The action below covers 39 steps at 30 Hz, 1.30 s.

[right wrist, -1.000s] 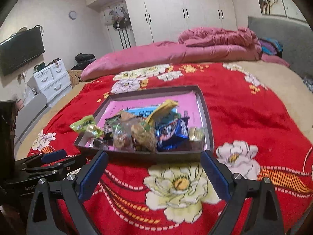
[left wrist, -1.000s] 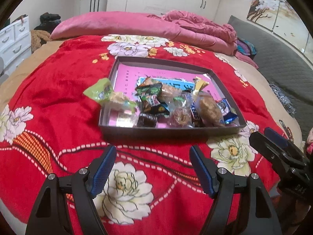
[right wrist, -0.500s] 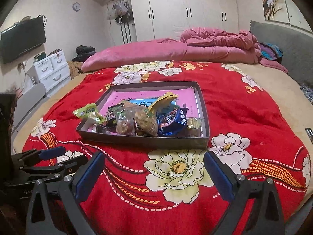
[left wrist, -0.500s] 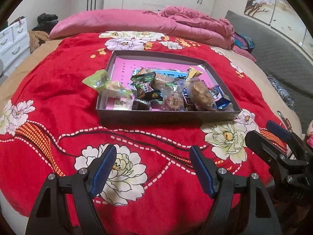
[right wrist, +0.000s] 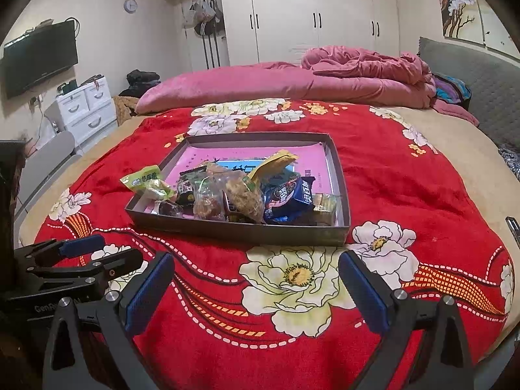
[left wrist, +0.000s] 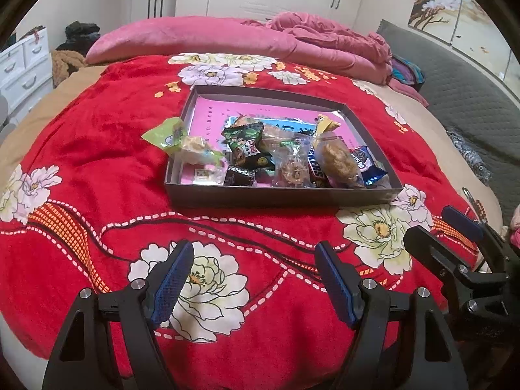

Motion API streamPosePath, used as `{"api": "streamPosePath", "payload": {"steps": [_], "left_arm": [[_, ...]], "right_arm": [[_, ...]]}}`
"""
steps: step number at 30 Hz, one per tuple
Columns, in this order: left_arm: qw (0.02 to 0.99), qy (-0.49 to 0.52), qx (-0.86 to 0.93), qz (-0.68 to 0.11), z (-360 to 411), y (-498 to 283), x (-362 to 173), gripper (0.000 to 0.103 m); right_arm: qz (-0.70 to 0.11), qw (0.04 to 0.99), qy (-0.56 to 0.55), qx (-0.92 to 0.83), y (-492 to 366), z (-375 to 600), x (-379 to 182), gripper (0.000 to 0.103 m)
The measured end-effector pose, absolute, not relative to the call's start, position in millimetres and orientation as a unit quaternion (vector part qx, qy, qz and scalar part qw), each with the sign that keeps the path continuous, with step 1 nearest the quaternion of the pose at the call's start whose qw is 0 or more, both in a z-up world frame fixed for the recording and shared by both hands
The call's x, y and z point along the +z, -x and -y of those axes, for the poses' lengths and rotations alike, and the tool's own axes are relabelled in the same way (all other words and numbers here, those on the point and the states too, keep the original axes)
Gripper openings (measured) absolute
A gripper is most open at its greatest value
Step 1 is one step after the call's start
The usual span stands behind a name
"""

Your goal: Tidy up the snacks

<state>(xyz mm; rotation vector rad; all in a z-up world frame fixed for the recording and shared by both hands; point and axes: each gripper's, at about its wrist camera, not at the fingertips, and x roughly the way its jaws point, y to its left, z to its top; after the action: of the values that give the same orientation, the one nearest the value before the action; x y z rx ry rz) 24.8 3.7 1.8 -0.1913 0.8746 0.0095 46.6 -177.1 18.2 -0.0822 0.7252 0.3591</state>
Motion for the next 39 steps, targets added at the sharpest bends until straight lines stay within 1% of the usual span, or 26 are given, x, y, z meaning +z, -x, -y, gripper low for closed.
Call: {"api": "streamPosePath", "payload": {"steps": [39], "left_arm": [[0.906,0.087,0.021,-0.415,-7.0,-26.4,4.4,0.078]], "right_arm": [[-0.366,0.916,0.035,0.161,-52.2,180.4,11.9,0.102]]}}
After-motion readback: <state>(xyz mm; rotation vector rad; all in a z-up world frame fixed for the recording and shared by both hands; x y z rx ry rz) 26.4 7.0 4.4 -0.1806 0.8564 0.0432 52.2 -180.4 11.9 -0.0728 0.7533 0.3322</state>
